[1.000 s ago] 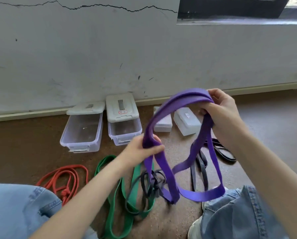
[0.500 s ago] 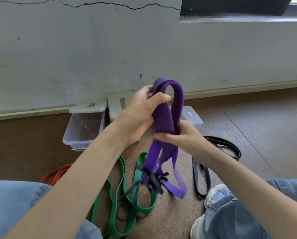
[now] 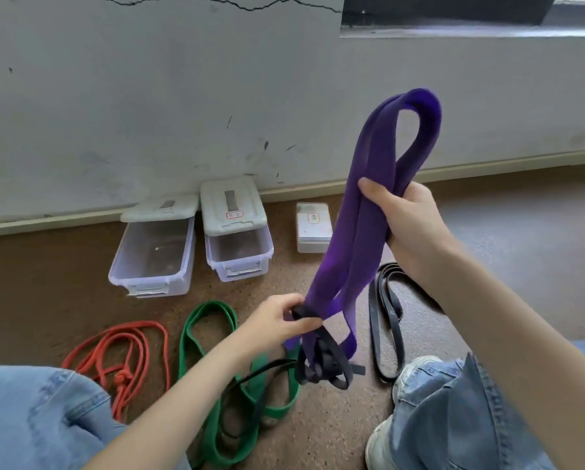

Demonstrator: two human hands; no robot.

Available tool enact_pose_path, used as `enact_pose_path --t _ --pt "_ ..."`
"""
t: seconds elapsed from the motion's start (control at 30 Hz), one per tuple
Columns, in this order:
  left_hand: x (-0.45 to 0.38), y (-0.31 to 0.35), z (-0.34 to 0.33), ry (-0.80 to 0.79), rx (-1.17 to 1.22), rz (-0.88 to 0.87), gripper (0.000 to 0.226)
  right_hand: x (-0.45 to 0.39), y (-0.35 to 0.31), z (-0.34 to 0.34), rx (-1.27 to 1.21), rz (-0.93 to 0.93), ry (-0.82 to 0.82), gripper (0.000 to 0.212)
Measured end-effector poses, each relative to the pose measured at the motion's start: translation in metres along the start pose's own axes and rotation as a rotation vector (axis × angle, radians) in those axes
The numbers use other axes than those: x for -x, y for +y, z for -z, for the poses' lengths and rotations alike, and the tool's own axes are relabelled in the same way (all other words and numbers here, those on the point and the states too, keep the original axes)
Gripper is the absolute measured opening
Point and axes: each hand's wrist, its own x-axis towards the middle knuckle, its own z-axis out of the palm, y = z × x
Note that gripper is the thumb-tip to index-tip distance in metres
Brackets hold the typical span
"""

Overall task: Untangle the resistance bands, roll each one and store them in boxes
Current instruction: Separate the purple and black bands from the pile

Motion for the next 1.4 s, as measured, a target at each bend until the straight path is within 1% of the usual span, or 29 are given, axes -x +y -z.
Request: enact_pose_path --t 0.07,0.1,0.13,0.17,0.2,0.27,0.33,0.4,0.43,0.47,0.5,0.57,0.6,0.63,0.67,0.7,0.77,0.87,0.97,1.07,1.17,1.27,1.3,1.33,1.4 --pt "-0.001 0.023 0.017 0.083 0.236 -0.010 0.003 -0.008 0.015 0.008 0.195 -0.049 0.021 0.014" --pt "-0.001 0.036 0.027 0.130 0.368 -0.014 0.007 -0.010 0.025 0.012 0.290 -0.110 0.001 0.019" --pt "0.000 0.049 0.036 0.168 0.470 -0.023 0.015 -0.010 0.035 0.015 0.375 -0.182 -0.032 0.023" --pt "0.002 0.060 0.045 0.189 0.524 -0.036 0.023 -0.009 0.046 0.018 0.454 -0.242 -0.063 0.026" --pt "0.004 0.070 0.052 0.199 0.534 -0.053 0.028 -0.008 0.054 0.021 0.543 -0.276 -0.093 0.025" --pt "0.008 0.086 0.058 0.204 0.521 -0.082 0.029 -0.005 0.061 0.026 0.775 -0.311 -0.186 0.021" --pt "0.007 0.095 0.058 0.232 0.546 -0.084 0.029 -0.003 0.057 0.028 0.963 -0.332 -0.283 0.024" --pt "0.006 0.100 0.058 0.277 0.589 -0.059 0.027 -0.001 0.047 0.027 1.069 -0.260 -0.292 0.032" --pt "0.005 0.100 0.059 0.302 0.618 -0.032 0.025 0.002 0.039 0.025 1.068 -0.197 -0.280 0.036" --pt "0.004 0.100 0.060 0.325 0.650 0.002 0.023 0.004 0.032 0.025 1.017 -0.147 -0.310 0.040" --pt "0.005 0.100 0.059 0.336 0.674 0.033 0.021 0.005 0.027 0.024 0.926 -0.126 -0.398 0.040" --pt "0.005 0.100 0.054 0.320 0.672 0.054 0.021 0.013 0.020 0.020 0.724 -0.212 -0.651 0.044" --pt "0.005 0.101 0.052 0.289 0.657 0.050 0.024 0.018 0.021 0.017 0.669 -0.264 -0.746 0.049" --pt "0.006 0.103 0.049 0.248 0.640 0.049 0.027 0.020 0.025 0.014 0.660 -0.280 -0.789 0.052" --pt "0.006 0.103 0.047 0.210 0.615 0.053 0.028 0.021 0.030 0.010 0.676 -0.256 -0.781 0.049" --pt "0.007 0.104 0.047 0.179 0.593 0.059 0.027 0.021 0.033 0.006 0.691 -0.210 -0.741 0.043" --pt "0.008 0.102 0.052 0.162 0.581 0.081 0.022 0.017 0.033 0.004 0.720 -0.152 -0.665 0.029" --pt "0.007 0.095 0.065 0.251 0.573 0.151 0.027 0.010 0.022 0.010 0.773 -0.080 -0.590 0.017" --pt "0.005 0.087 0.073 0.365 0.384 0.196 0.029 0.004 0.009 0.016 0.666 -0.044 -0.499 0.015" --pt "0.003 0.080 0.076 0.374 0.262 0.189 0.031 0.004 0.005 0.019 0.557 -0.055 -0.474 0.014" --pt "0.002 0.077 0.076 0.389 0.133 0.158 0.033 0.004 0.008 0.017 0.548 -0.034 -0.427 0.011" --pt "0.004 0.073 0.079 0.452 -0.060 0.103 0.028 0.003 0.003 0.021 0.544 -0.040 -0.447 0.010" --pt "0.005 0.073 0.080 0.468 -0.047 0.077 0.025 0.002 0.001 0.023 0.575 -0.058 -0.473 0.011" --pt "0.006 0.074 0.081 0.468 0.023 0.051 0.025 0.002 0.000 0.024 0.639 -0.090 -0.506 0.013" --pt "0.008 0.083 0.080 0.413 0.214 0.007 0.026 0.003 0.003 0.025 0.804 -0.171 -0.564 0.027"
